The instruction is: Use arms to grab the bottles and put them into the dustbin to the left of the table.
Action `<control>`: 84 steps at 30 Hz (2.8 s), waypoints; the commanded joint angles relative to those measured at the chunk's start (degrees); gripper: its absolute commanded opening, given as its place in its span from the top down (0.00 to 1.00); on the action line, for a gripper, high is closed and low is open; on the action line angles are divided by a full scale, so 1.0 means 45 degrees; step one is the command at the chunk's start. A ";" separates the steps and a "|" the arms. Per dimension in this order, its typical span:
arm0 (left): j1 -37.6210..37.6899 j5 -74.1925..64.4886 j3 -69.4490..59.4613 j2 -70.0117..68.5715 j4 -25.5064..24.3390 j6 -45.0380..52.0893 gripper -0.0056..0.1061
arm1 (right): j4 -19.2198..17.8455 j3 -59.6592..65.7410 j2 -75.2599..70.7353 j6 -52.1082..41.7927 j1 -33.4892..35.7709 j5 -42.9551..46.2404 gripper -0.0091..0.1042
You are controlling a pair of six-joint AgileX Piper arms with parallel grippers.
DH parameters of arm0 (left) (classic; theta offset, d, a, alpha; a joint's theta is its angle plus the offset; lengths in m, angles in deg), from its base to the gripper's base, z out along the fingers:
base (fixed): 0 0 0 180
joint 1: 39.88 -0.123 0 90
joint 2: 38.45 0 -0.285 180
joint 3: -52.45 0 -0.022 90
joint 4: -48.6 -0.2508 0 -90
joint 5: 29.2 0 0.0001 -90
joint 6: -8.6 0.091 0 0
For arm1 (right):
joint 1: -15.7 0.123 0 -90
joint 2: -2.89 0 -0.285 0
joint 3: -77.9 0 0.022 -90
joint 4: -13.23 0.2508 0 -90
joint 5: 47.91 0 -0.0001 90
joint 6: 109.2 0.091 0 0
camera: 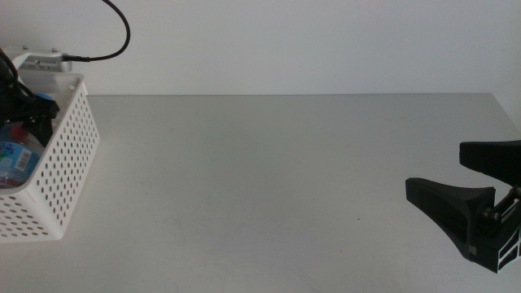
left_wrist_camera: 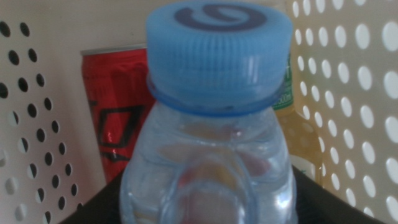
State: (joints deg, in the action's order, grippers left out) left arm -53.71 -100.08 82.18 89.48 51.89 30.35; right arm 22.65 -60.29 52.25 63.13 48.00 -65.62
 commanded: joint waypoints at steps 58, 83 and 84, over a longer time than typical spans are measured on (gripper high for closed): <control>0.5117 0.7558 -1.0118 -1.6841 -0.0731 -0.3771 0.11 | -0.0046 -0.0444 -0.0040 -0.0194 0.0020 0.0858 0.32; 0.5117 1.2049 -1.6112 -2.0153 -0.0657 -0.3771 0.11 | -0.0368 0.2072 -0.2654 -0.0194 -0.3701 0.2662 0.32; 0.5117 1.2509 -1.6832 -2.0614 -0.0598 -0.3771 0.11 | -0.0368 0.2554 -0.3296 -0.0194 -0.4121 0.2690 0.32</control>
State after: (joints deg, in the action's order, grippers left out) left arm -31.06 -52.21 9.07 -0.97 48.11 14.09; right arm 21.76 -49.67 40.50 63.13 32.16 -57.95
